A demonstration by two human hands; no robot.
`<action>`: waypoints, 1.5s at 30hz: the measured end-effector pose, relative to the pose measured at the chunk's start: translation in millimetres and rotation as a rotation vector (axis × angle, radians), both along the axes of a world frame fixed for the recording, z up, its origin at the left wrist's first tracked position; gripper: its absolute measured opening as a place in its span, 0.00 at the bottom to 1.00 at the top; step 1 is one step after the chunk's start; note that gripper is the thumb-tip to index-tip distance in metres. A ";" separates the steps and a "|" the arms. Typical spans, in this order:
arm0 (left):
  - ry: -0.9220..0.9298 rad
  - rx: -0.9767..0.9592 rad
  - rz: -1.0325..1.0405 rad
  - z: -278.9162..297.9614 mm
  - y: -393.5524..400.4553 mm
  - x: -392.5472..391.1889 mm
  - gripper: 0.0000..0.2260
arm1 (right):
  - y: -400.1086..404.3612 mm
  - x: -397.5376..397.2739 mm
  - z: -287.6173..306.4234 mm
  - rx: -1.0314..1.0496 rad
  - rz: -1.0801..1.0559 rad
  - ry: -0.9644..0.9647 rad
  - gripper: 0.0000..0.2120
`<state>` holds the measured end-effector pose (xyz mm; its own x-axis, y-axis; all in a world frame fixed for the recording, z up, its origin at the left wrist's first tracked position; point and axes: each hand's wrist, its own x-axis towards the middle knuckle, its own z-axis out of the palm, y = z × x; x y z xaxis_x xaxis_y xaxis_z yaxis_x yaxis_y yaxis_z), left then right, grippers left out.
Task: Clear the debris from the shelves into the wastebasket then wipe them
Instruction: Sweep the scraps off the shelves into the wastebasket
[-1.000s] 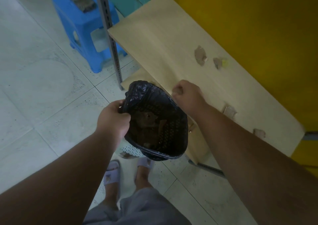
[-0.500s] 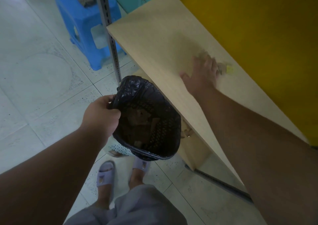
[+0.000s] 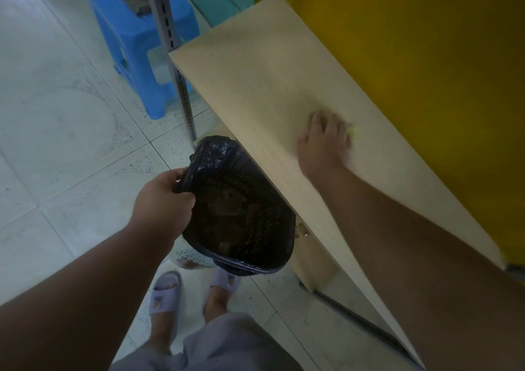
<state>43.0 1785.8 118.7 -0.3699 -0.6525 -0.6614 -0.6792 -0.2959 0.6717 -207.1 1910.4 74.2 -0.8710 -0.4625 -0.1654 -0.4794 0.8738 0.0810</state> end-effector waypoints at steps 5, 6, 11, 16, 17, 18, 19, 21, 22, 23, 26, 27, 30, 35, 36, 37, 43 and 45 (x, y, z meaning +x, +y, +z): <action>-0.003 0.007 0.009 3.3 0.0 -4.1 0.29 | -0.2 34.2 -1.8 -0.173 0.190 0.055 0.19; 0.001 0.007 0.009 3.3 0.3 -4.8 0.29 | 0.1 34.9 -2.0 -0.210 0.177 0.050 0.18; 0.008 -0.010 -0.009 1.6 0.1 -5.4 0.29 | 1.6 26.6 -1.2 -0.113 0.086 0.100 0.25; 0.010 -0.029 -0.020 -1.4 -0.4 -7.3 0.29 | 3.3 23.9 -3.4 -0.090 0.075 0.099 0.21; 0.008 -0.029 -0.017 -2.1 -0.5 -7.2 0.29 | 1.7 26.5 -3.9 -0.170 0.069 0.080 0.20; 0.008 -0.030 -0.021 -2.2 -0.3 -6.7 0.28 | -0.1 29.8 -4.5 -0.260 0.055 0.051 0.19; 0.008 -0.028 -0.026 -2.8 -0.1 -5.7 0.28 | -1.6 33.1 -4.4 -0.344 0.035 0.020 0.18; 0.013 -0.022 -0.032 -3.4 0.1 -2.8 0.28 | -3.8 37.2 -1.5 -0.472 -0.021 -0.038 0.16; 0.015 -0.022 -0.036 -3.5 -0.1 -1.5 0.28 | -4.0 39.0 1.3 -0.524 -0.056 -0.073 0.16; 0.016 -0.024 -0.040 -3.3 0.1 -0.2 0.27 | -3.9 40.9 4.8 -0.571 -0.093 -0.110 0.15; 0.028 -0.027 -0.054 -1.8 0.6 4.5 0.27 | -1.7 52.0 15.9 -0.644 -0.161 -0.180 0.17; 0.031 -0.025 -0.060 -1.2 1.3 6.6 0.27 | -0.2 56.9 18.4 -0.655 -0.161 -0.188 0.18; 0.040 -0.016 -0.068 0.5 3.9 14.6 0.26 | 3.8 74.7 26.9 -0.724 -0.210 -0.194 0.18; 0.032 0.005 -0.086 2.2 8.1 33.1 0.27 | 11.6 142.5 44.7 -0.699 -0.144 -0.481 0.19; 0.032 0.003 -0.083 4.0 10.3 37.9 0.27 | 15.2 159.5 44.4 -0.586 -0.057 -0.573 0.22; 0.035 0.007 -0.077 6.2 12.9 42.7 0.27 | 19.9 172.7 41.7 -0.453 0.021 -0.637 0.27; 0.038 0.026 -0.125 11.6 29.3 67.9 0.28 | 56.6 186.7 40.5 -0.350 0.019 -0.398 0.25; 0.038 0.027 -0.125 12.2 37.1 73.6 0.28 | 75.7 182.0 42.6 -0.387 -0.049 -0.253 0.22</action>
